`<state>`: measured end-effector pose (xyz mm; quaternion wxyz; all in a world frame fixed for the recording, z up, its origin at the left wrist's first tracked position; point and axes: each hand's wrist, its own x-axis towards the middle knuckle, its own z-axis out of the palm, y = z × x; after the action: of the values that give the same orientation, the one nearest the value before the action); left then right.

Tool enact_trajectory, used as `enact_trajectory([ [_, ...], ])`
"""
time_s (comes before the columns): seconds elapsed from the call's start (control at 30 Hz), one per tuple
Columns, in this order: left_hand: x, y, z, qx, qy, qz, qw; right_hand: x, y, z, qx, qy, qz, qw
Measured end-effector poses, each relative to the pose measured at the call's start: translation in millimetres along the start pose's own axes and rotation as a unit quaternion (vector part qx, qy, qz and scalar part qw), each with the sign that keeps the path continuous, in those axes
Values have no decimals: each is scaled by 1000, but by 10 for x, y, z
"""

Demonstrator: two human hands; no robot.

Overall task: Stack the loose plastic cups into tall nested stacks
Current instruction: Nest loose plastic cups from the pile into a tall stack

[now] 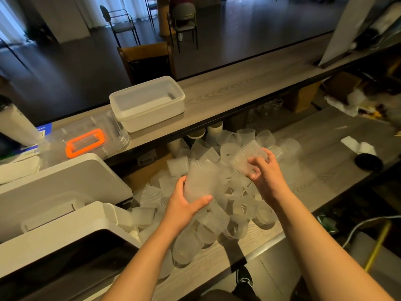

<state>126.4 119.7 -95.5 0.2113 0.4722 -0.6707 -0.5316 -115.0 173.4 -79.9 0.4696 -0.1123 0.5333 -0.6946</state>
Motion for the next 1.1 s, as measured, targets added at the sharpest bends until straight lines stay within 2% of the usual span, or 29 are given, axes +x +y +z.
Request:
enact_trajectory([
  [0.07,-46,31,11,1,2,5,1000,-51,-22,-2,31,-25,7,999],
  [0.2,-106,61,32,1,3,9,1000,-125,-43,-33,-23,-49,-14,998],
  [0.3,-130,74,29,4,1,10,1000,-181,-42,-30,37,-34,9,999],
  [0.4,-154,99,31,17,3,18,1000,-267,-80,12,60,-58,25,996],
  [0.47,-169,116,35,39,4,29,999,-323,-96,31,3,-79,12,997],
  [0.53,-175,140,40,65,-3,40,997,-348,-69,14,-111,-87,-19,990],
  [0.6,-181,167,49,88,-11,49,995,-371,-46,-1,-203,-93,-49,973],
  [0.73,-183,198,88,123,-23,70,990,-444,-62,17,-319,-113,-79,938],
  [0.9,-188,221,131,133,-24,78,988,-520,-57,50,-369,-122,-85,918],
  [1.1,-182,281,229,138,-19,78,987,-612,191,123,-329,-150,-43,931],
])
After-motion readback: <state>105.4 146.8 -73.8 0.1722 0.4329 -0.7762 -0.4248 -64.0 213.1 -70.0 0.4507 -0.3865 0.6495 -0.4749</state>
